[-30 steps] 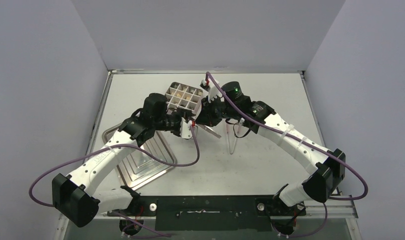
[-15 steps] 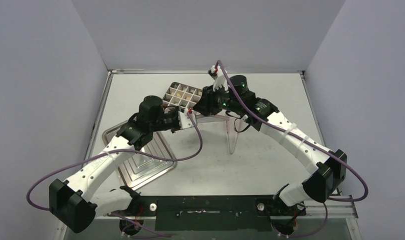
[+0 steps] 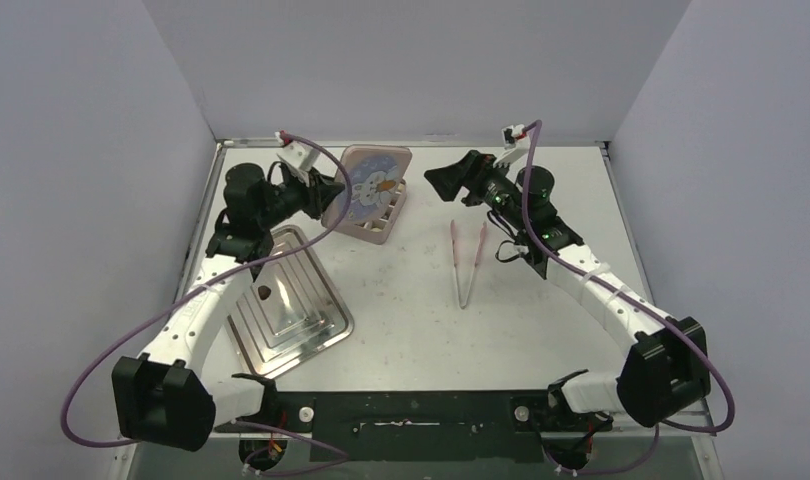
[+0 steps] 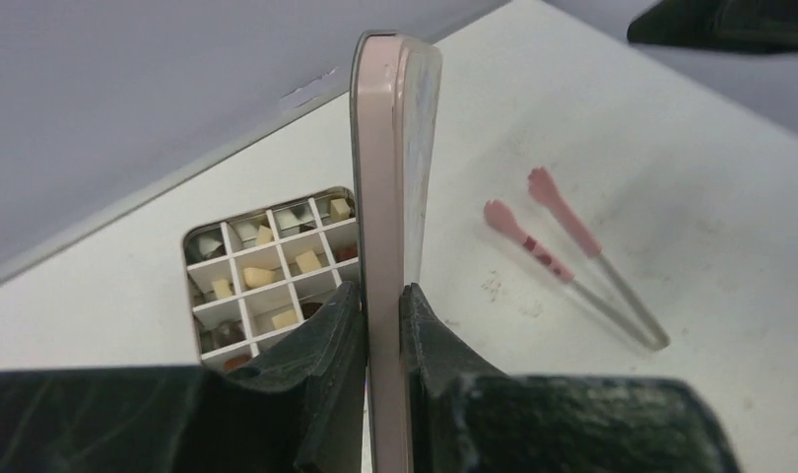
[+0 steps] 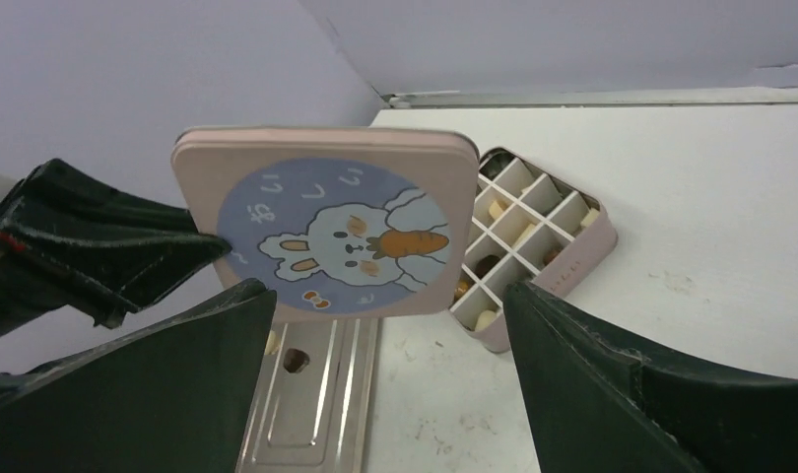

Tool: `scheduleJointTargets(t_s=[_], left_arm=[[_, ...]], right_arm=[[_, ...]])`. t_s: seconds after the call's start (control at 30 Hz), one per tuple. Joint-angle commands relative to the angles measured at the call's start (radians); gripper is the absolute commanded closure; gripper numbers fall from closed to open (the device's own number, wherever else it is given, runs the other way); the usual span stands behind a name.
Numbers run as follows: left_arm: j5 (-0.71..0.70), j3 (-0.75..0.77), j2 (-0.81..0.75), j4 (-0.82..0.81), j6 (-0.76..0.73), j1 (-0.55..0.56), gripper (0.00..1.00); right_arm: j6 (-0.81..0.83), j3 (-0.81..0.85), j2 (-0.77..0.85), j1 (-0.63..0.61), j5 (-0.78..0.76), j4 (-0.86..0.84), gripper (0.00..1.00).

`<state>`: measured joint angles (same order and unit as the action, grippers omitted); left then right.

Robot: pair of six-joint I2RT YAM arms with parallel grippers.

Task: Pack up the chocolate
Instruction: Pick up the box lid from the center of the board.

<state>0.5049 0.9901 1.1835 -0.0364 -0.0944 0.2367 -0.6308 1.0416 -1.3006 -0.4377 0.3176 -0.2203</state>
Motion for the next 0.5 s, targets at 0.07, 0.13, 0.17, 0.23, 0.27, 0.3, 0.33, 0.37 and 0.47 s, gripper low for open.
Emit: scheduleJointTargets(t_s=[0.07,0.13,0.17,0.23,0.27,0.3,0.33,0.37,0.47], left_arm=[[0.249,0.060,0.105,-0.424,0.625,-0.180,1.00],[0.292,0.040,0.151,-0.622,0.822,-0.227,1.00],[0.309,0.038,0.180,-0.690,0.898,-0.258,1.00],[0.339,0.045,0.234,-0.781,0.999,-0.286,1.00],[0.353,0.053,0.257,-0.802,1.020,-0.292,1.00],[0.361,0.065,0.277,-0.798,1.026,-0.294,1.00],[0.370,0.081,0.297,-0.783,1.026,-0.295,1.00],[0.379,0.096,0.317,-0.768,1.024,-0.295,1.00],[0.395,0.149,0.378,-0.707,1.019,-0.300,1.00]], right_arm=[[-0.211,-0.031,-0.162,0.059,0.245,-0.460,0.04],[-0.246,0.011,-0.246,0.057,0.258,-0.490,0.05],[-0.265,0.040,-0.271,0.057,0.264,-0.495,0.05],[-0.305,0.086,-0.373,0.056,0.286,-0.533,0.06],[-0.325,0.113,-0.414,0.055,0.300,-0.557,0.06],[-0.340,0.147,-0.460,0.051,0.317,-0.569,0.07],[-0.350,0.188,-0.503,0.047,0.340,-0.568,0.07],[-0.353,0.226,-0.541,0.040,0.357,-0.565,0.08],[-0.353,0.302,-0.623,0.021,0.365,-0.560,0.09]])
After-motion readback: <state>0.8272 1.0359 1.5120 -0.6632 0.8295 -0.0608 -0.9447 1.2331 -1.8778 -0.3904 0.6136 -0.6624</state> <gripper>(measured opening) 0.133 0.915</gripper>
